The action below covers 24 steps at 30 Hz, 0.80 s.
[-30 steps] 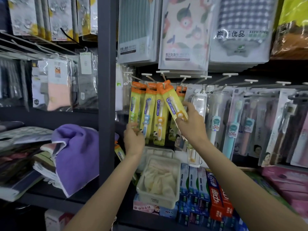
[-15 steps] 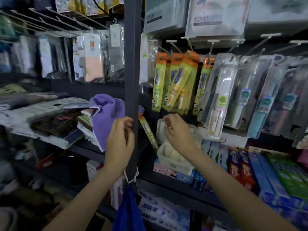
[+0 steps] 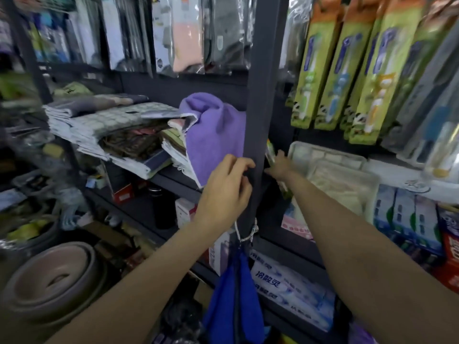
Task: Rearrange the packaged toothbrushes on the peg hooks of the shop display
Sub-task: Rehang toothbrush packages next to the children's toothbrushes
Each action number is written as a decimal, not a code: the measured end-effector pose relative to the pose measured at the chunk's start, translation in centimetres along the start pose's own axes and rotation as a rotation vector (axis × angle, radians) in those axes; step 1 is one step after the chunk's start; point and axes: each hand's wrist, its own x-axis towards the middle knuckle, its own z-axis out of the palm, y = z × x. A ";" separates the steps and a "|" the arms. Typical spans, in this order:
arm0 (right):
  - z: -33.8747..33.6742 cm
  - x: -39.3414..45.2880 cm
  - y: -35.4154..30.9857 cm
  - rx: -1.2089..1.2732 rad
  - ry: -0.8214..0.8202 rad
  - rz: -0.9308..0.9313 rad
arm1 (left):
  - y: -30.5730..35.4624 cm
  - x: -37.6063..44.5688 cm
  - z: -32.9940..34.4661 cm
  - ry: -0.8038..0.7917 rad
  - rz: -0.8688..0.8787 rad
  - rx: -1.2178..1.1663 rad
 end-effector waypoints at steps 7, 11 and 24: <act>0.0 -0.8 -0.5 0.112 0.060 0.034 | 0.1 1.3 -0.3 0.044 -0.090 -0.103; -3.1 -6.2 -0.8 0.405 -0.005 -0.009 | 1.7 1.5 0.1 0.093 -0.157 -0.168; -16.0 -19.2 -0.8 0.192 0.176 -0.407 | 11.3 9.6 -0.4 -0.069 -0.347 -0.850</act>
